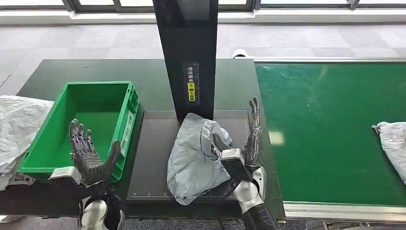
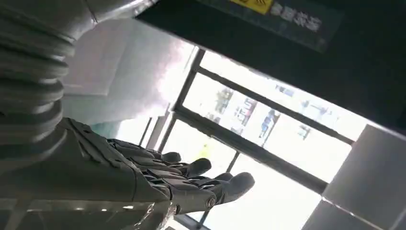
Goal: Moved the parcel from conveyor to table for the left to box.
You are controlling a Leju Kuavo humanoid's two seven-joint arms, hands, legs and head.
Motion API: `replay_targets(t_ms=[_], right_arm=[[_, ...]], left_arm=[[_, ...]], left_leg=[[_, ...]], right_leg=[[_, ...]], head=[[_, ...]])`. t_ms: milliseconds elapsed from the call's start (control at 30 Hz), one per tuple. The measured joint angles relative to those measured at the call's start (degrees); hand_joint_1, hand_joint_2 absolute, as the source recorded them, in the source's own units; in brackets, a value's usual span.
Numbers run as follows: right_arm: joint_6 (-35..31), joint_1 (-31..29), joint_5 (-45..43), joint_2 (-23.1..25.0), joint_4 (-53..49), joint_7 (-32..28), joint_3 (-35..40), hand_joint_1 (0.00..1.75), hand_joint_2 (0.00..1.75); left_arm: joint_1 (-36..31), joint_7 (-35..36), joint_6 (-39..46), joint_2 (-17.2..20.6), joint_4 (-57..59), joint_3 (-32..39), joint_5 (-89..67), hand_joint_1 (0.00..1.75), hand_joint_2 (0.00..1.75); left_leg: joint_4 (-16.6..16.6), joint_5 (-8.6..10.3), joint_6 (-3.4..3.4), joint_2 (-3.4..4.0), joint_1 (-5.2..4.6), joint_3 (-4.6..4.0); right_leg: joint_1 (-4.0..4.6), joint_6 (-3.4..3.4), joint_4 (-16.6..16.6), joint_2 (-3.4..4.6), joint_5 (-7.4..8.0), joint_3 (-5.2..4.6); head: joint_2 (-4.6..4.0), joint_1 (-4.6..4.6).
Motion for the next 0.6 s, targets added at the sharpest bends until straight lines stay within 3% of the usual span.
replay_targets(t_ms=[300, 600], right_arm=[[0.0, 3.9, -1.5, -0.7, -19.8, 0.0, -4.1, 0.00, 1.75], [0.0, 5.3, -2.9, -0.9, -27.8, 0.0, -5.6, 0.00, 1.75]], left_arm=[[-0.9, 0.0, 3.3, 0.1, 2.3, -2.8, -9.7, 0.00, 1.75], [-4.1, 0.0, 2.5, 0.5, 8.0, -10.1, -17.6, 0.00, 1.75]], left_leg=[[0.0, 0.00, 0.00, 0.17, -0.01, 0.05], [0.0, 0.00, 0.00, 0.19, -0.02, 0.07]], right_leg=[[-0.01, 0.02, 0.0, 0.10, 0.04, -0.06], [-0.02, 0.03, 0.0, 0.11, 0.07, -0.05]], head=[[-0.02, 0.02], [0.00, 0.00]])
